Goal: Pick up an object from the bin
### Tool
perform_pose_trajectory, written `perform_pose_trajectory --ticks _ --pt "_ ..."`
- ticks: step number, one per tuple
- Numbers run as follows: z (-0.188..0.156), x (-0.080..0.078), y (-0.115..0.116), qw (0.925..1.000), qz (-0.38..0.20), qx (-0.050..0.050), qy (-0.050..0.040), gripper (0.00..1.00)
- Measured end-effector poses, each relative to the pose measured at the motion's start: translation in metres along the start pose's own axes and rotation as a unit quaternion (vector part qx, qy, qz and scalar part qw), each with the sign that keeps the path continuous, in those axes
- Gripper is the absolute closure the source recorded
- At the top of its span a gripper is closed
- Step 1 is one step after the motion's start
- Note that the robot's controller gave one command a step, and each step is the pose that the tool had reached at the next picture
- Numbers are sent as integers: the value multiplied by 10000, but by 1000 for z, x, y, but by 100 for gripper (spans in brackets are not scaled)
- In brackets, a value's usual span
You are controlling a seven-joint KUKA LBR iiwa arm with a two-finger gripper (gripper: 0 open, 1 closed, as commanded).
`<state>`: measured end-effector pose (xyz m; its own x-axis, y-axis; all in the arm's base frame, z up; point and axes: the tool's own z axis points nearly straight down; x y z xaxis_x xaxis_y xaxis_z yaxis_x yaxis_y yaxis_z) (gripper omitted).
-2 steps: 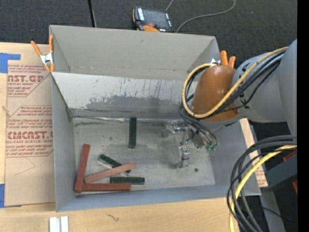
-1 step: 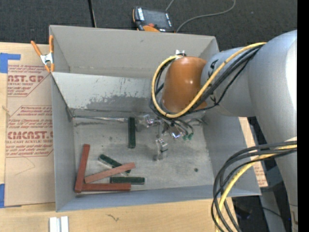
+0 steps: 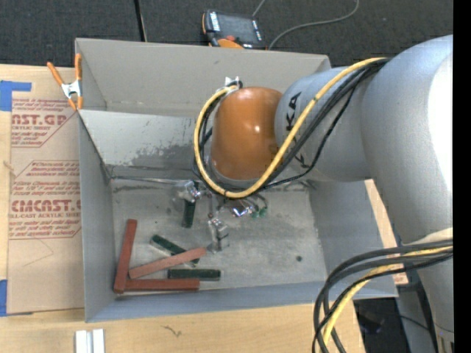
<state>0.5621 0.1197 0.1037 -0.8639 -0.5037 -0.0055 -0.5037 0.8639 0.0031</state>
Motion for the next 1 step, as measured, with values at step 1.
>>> perform_pose_trajectory --ticks 1 --pt "34 -29 -14 9829 -1843 19 3 0"
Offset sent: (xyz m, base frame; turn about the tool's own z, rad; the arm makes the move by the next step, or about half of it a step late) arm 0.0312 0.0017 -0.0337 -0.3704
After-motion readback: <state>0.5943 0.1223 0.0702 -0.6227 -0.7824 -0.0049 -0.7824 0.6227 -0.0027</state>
